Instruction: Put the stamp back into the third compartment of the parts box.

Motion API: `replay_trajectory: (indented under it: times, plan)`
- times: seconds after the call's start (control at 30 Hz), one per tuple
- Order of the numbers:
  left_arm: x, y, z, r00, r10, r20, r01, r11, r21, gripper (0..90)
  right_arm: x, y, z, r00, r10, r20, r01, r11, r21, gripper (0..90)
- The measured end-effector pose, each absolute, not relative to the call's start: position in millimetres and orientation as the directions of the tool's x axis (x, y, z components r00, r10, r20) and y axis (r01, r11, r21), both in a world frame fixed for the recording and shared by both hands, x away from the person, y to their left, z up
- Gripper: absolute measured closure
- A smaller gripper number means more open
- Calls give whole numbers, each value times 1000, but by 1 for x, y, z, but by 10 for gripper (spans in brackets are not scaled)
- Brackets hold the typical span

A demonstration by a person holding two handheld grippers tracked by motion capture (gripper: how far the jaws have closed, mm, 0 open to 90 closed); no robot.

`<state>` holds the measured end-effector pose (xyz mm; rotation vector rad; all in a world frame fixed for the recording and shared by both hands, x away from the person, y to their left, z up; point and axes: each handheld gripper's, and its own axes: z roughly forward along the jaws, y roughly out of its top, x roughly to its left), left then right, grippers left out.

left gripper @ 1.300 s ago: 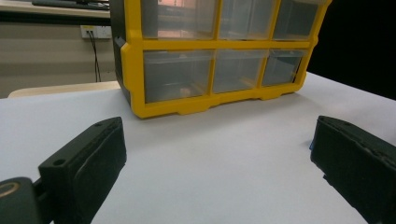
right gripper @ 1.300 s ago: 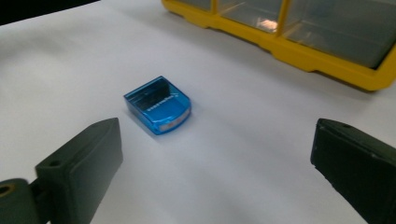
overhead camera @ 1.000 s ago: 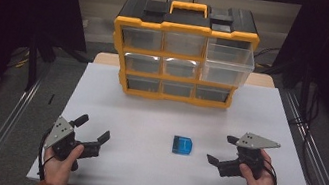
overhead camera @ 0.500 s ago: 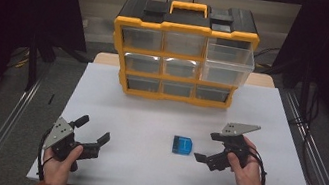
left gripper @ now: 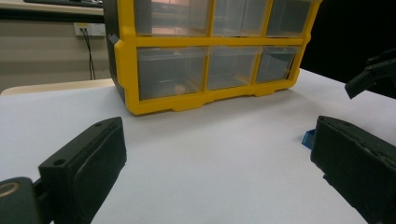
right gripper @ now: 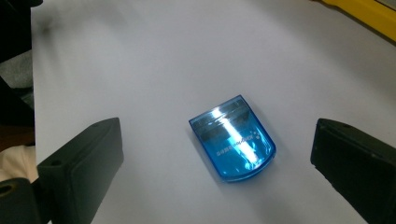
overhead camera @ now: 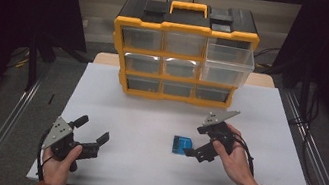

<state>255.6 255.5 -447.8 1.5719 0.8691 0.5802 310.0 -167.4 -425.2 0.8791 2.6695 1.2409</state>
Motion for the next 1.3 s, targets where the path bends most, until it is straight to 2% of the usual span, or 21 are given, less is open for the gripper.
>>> replay_trajectory:
  times: [0.3, 0.33, 0.5, 0.67, 0.97, 1.0, 1.13, 1.3]
  plan:
    - [256, 255, -448, 600, 794, -95, 210, -42, 977, 35, 327, -153, -427, -870, 465, 163, 445, 599, 666, 33]
    - [256, 254, -448, 598, 794, -107, 213, -29, 977, 36, 331, -148, -428, -857, 480, 186, 486, 637, 598, 44]
    - [256, 255, -448, 600, 795, -93, 208, -43, 977, 36, 339, -141, -430, -861, 463, 210, 493, 662, 564, 37]
    - [256, 255, -448, 605, 791, -94, 212, -46, 976, 35, 351, -130, -441, -863, 449, 230, 500, 693, 519, 114]
    - [255, 255, -448, 601, 794, -91, 208, -46, 977, 35, 359, -125, -455, -866, 443, 232, 499, 731, 466, 140]
    - [255, 255, -448, 605, 791, -88, 206, -49, 977, 36, 358, -124, -457, -868, 444, 222, 495, 743, 452, 175]
    - [256, 255, -448, 606, 791, -85, 205, -51, 977, 35, 358, -123, -459, -872, 432, 231, 490, 760, 428, 226]
    - [255, 254, -448, 600, 795, -91, 208, -45, 977, 36, 357, -122, -461, -869, 438, 230, 494, 761, 420, 247]
